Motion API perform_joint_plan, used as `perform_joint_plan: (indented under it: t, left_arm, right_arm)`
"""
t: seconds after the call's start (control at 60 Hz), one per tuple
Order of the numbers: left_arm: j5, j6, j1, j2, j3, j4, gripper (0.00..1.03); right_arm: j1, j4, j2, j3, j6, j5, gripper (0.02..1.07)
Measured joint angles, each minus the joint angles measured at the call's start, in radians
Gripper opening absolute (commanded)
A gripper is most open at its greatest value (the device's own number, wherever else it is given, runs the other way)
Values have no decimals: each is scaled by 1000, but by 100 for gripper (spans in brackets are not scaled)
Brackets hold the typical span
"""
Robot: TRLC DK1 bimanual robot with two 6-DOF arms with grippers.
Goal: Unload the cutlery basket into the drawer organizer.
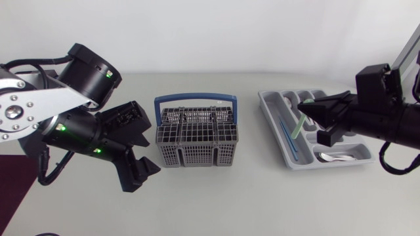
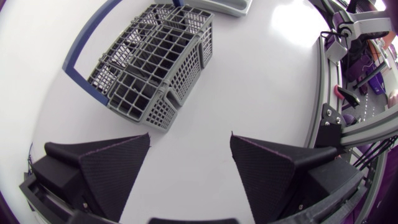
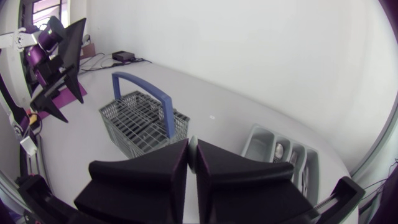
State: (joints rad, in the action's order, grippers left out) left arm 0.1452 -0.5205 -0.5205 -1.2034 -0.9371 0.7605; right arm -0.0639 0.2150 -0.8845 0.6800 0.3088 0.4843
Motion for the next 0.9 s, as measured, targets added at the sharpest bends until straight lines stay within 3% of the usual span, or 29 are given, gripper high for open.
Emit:
perform_joint_plan:
  t: [0.467, 0.9]
  left_arm:
    - [0, 4, 0, -11, 22, -21, 98]
    - [0, 23, 0, -24, 22, -22, 98]
  right_arm:
    - [343, -111, -90, -137, 351, 10, 8]
    - [394, -409, -346, -202, 554, -214, 8]
